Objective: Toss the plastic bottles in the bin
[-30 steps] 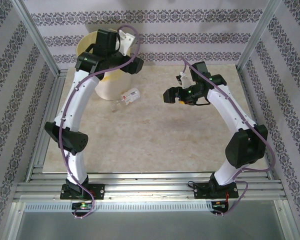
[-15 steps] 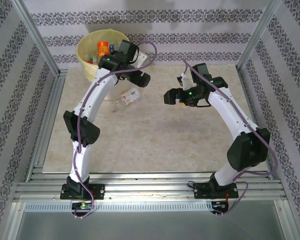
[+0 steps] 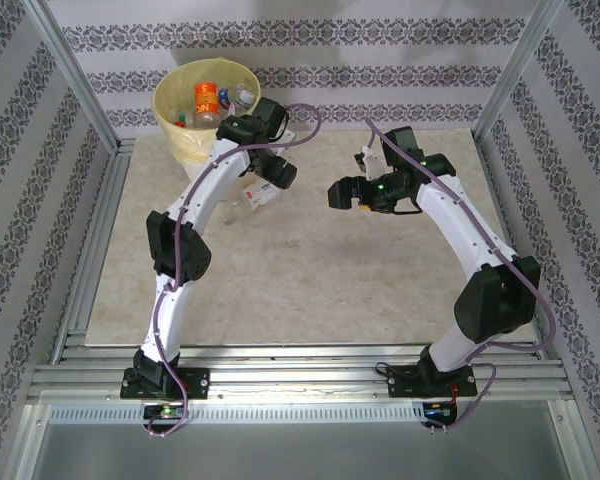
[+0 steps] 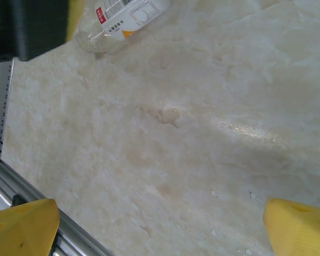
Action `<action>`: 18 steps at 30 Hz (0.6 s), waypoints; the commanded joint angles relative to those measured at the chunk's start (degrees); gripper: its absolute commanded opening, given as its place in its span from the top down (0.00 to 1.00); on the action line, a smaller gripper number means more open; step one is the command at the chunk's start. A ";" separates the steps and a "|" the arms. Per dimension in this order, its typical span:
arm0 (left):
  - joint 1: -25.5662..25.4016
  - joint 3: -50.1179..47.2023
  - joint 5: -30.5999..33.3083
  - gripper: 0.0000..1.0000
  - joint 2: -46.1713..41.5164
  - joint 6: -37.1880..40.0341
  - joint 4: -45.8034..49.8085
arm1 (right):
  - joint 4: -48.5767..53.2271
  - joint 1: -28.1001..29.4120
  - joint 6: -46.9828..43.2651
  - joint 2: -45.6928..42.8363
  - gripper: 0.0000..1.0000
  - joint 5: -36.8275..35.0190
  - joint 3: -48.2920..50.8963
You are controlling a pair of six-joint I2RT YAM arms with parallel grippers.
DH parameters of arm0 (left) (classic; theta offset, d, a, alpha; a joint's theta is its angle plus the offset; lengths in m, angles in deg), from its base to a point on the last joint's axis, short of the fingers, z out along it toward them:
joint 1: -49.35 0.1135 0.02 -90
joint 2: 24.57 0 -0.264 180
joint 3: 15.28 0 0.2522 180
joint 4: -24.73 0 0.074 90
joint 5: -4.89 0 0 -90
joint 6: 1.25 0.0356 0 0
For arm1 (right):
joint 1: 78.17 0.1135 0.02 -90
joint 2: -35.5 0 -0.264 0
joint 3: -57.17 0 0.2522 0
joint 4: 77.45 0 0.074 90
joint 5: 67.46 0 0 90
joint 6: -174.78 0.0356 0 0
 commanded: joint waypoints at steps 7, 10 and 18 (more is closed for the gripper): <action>-0.38 4.28 3.49 0.11 5.76 -2.39 2.54 | 1.30 0.13 -0.92 -0.11 0.02 -0.38 -1.41; -0.41 5.37 4.38 0.11 7.49 -3.13 2.86 | 1.58 -0.14 -1.19 0.06 0.02 -0.47 -1.67; -0.31 6.35 6.39 0.12 11.48 -3.14 2.07 | 2.28 -0.70 -1.39 0.25 0.02 -0.56 -2.54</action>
